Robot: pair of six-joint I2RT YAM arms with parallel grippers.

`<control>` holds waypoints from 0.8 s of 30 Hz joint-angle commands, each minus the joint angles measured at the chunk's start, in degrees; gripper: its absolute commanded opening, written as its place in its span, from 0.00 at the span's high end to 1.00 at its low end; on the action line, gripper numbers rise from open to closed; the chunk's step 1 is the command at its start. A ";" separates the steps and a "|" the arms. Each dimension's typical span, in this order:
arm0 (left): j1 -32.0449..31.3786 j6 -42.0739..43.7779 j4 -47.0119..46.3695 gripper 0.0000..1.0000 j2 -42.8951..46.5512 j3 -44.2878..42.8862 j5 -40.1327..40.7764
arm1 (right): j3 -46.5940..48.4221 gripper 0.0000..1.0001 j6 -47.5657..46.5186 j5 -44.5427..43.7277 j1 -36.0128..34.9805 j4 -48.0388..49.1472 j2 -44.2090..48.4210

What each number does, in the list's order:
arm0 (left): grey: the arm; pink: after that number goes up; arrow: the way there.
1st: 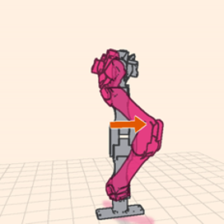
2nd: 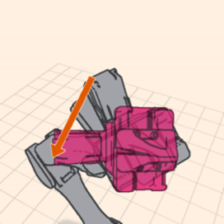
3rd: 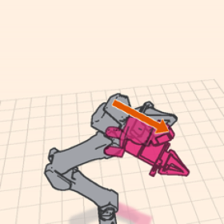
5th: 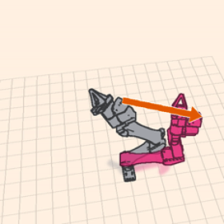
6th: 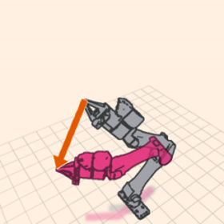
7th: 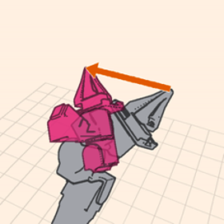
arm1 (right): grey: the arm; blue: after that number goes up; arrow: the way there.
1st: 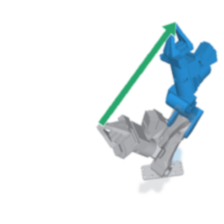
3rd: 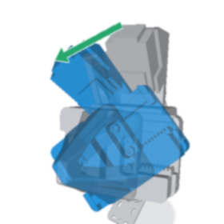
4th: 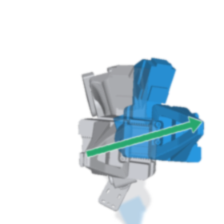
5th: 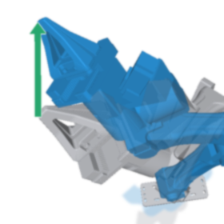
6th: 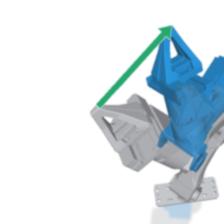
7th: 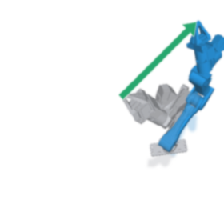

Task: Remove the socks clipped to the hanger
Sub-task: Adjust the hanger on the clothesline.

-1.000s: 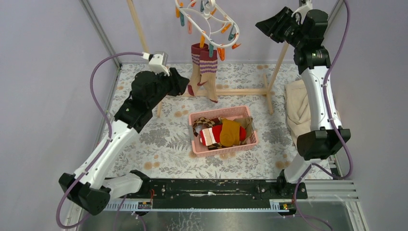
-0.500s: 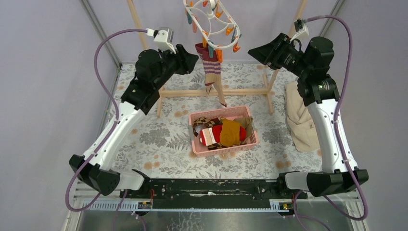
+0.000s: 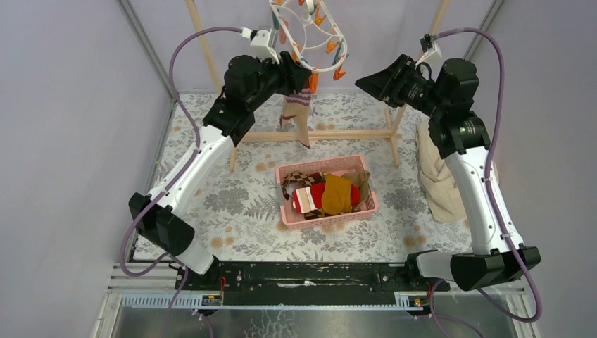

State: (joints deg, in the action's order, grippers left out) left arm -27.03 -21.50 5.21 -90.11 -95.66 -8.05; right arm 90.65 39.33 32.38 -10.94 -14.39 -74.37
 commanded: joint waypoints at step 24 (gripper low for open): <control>-7.76 0.80 -2.11 0.50 -17.03 -22.53 -0.35 | 4.98 0.44 -3.96 -4.08 -1.19 -2.24 -3.29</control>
State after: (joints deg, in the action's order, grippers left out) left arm -34.48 -21.45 4.58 -105.08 -114.02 -8.78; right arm 93.62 37.95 29.34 -11.68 -15.84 -78.94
